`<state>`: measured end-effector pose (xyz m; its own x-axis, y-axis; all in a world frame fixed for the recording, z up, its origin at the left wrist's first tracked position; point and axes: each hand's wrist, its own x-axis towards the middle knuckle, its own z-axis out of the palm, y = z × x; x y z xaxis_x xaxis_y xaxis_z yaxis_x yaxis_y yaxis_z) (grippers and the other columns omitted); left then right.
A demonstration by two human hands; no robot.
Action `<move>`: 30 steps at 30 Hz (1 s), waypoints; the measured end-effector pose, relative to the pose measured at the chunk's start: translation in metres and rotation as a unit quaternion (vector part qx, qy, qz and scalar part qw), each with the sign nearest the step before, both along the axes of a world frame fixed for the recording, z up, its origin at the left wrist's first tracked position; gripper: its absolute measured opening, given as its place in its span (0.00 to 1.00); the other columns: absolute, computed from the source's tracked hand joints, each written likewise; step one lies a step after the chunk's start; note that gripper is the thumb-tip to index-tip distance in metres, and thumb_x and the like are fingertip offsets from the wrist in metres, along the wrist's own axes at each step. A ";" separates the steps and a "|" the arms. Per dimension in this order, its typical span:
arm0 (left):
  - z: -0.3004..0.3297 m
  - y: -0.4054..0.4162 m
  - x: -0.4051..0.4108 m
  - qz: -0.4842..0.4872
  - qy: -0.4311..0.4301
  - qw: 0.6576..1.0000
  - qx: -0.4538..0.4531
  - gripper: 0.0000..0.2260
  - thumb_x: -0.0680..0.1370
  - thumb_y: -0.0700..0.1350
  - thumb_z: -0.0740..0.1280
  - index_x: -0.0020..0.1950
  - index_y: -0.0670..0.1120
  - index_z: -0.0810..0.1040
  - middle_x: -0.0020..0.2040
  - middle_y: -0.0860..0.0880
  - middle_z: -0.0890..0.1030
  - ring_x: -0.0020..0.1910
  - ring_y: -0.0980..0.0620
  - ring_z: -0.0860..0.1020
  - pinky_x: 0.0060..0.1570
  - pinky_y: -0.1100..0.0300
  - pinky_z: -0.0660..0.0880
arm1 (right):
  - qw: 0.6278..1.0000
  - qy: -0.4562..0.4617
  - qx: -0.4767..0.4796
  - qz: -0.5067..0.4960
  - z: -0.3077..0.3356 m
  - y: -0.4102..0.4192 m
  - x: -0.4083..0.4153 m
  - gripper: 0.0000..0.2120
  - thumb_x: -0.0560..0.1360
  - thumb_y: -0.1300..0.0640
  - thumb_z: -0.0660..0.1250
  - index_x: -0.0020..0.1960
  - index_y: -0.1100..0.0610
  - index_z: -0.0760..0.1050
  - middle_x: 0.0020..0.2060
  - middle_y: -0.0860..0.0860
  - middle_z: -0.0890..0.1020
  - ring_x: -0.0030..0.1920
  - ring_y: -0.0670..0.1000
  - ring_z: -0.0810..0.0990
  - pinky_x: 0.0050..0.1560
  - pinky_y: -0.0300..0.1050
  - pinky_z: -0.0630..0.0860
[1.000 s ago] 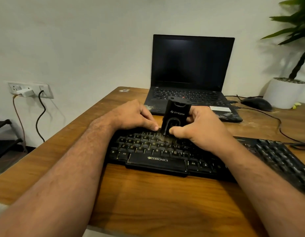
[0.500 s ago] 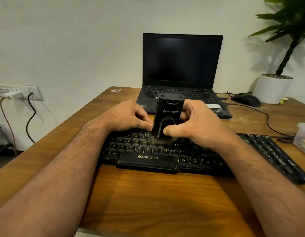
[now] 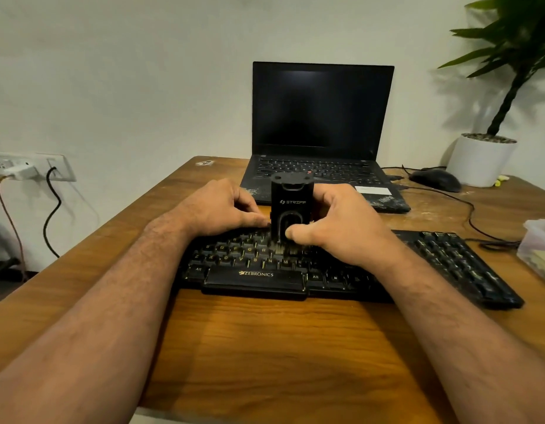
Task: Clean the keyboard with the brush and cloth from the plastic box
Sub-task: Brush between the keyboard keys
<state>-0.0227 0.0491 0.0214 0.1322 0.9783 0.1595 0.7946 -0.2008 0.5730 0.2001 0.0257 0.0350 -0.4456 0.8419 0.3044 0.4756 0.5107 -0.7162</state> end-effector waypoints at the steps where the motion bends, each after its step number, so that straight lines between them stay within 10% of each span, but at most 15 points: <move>1: 0.000 0.000 0.001 0.001 0.006 1.000 0.002 0.03 0.70 0.54 0.75 0.38 0.57 0.85 0.39 0.60 0.84 0.41 0.64 0.80 0.46 0.62 0.73 | 1.000 0.008 -0.002 -0.001 0.001 0.000 0.002 0.18 0.67 0.57 0.79 0.47 0.37 0.77 0.42 0.38 0.84 0.43 0.38 0.82 0.38 0.31 0.75; 8: 0.002 -0.001 0.004 0.008 0.012 1.000 0.010 0.02 0.70 0.52 0.76 0.38 0.56 0.86 0.40 0.59 0.85 0.42 0.64 0.80 0.46 0.64 0.73 | 0.998 0.026 -0.047 0.021 -0.002 0.003 0.000 0.19 0.68 0.60 0.78 0.47 0.39 0.76 0.44 0.41 0.85 0.45 0.43 0.85 0.51 0.45 0.82; 30: 0.003 -0.003 0.007 0.015 0.006 1.000 -0.005 0.05 0.69 0.53 0.77 0.40 0.54 0.87 0.39 0.59 0.85 0.42 0.64 0.80 0.44 0.65 0.72 | 0.999 0.002 -0.007 -0.053 0.000 0.009 0.003 0.20 0.69 0.58 0.78 0.55 0.42 0.76 0.45 0.41 0.83 0.45 0.41 0.82 0.45 0.36 0.78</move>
<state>-0.0155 0.0456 0.0242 0.1039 0.9833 0.1491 0.8073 -0.1709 0.5649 0.2031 0.0342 0.0351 -0.3532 0.8885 0.2931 0.5233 0.4473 -0.7253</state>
